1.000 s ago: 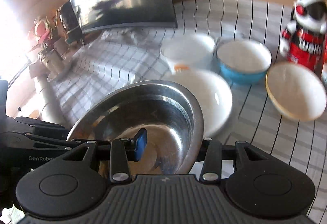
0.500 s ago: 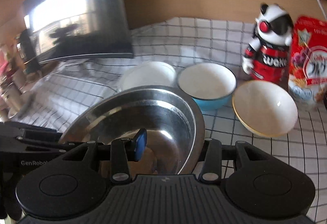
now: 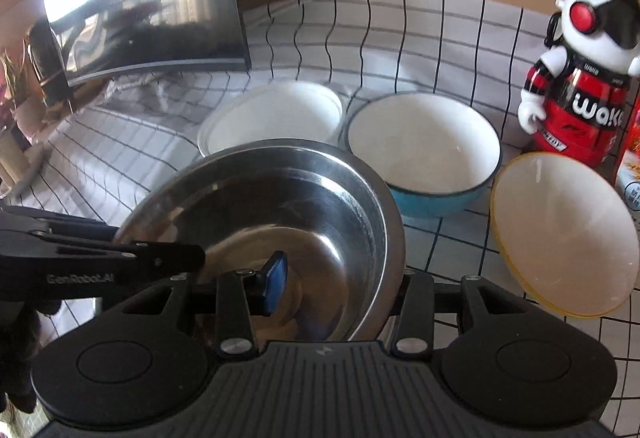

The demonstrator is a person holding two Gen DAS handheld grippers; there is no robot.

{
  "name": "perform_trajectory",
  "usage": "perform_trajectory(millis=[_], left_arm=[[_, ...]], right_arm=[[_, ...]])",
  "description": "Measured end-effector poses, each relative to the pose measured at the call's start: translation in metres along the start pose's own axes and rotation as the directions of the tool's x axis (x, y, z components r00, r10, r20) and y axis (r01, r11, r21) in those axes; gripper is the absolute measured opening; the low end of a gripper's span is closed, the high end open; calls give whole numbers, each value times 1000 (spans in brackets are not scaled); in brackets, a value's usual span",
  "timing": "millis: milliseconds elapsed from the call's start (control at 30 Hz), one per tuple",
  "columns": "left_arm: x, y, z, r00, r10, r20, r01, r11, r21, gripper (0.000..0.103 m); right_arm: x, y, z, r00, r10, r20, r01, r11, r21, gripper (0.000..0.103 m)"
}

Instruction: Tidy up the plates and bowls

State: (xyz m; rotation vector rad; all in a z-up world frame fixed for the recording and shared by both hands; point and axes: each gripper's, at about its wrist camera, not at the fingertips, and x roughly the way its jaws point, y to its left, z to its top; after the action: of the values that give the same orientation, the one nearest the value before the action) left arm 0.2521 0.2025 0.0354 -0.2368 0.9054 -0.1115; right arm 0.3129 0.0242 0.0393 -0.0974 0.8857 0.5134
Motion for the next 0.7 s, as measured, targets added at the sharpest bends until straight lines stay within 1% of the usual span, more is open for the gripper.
perform_trajectory(millis=[67, 200, 333, 433, 467, 600, 700], left_arm=[[2, -1, -1, 1000, 3, -4, -3, 1000, 12, 19], [3, -3, -5, 1000, 5, -2, -5, 1000, 0, 20], [4, -4, -6, 1000, 8, 1, -8, 1000, -4, 20], [1, -5, -8, 1000, 11, 1, -11, 1000, -3, 20], [-1, -6, -8, 1000, 11, 4, -11, 1000, -1, 22], [-7, -3, -9, 999, 12, 37, -12, 1000, 0, 22], [-8, -3, -8, 999, 14, 34, -14, 1000, -11, 22]], right_arm=[[4, -4, -2, 1000, 10, -13, -9, 1000, 11, 43], [4, -12, -9, 998, 41, -39, -40, 999, 33, 44], [-1, -14, -13, 997, 71, -34, -69, 997, 37, 44], [-6, -14, -15, 997, 75, -29, -74, 997, 38, 44], [-8, -14, -16, 997, 76, -23, -75, 997, 35, 44], [-12, -19, -17, 996, 90, 0, -89, 995, 35, 44], [-12, -18, -16, 997, 82, -2, -81, 996, 33, 44]])
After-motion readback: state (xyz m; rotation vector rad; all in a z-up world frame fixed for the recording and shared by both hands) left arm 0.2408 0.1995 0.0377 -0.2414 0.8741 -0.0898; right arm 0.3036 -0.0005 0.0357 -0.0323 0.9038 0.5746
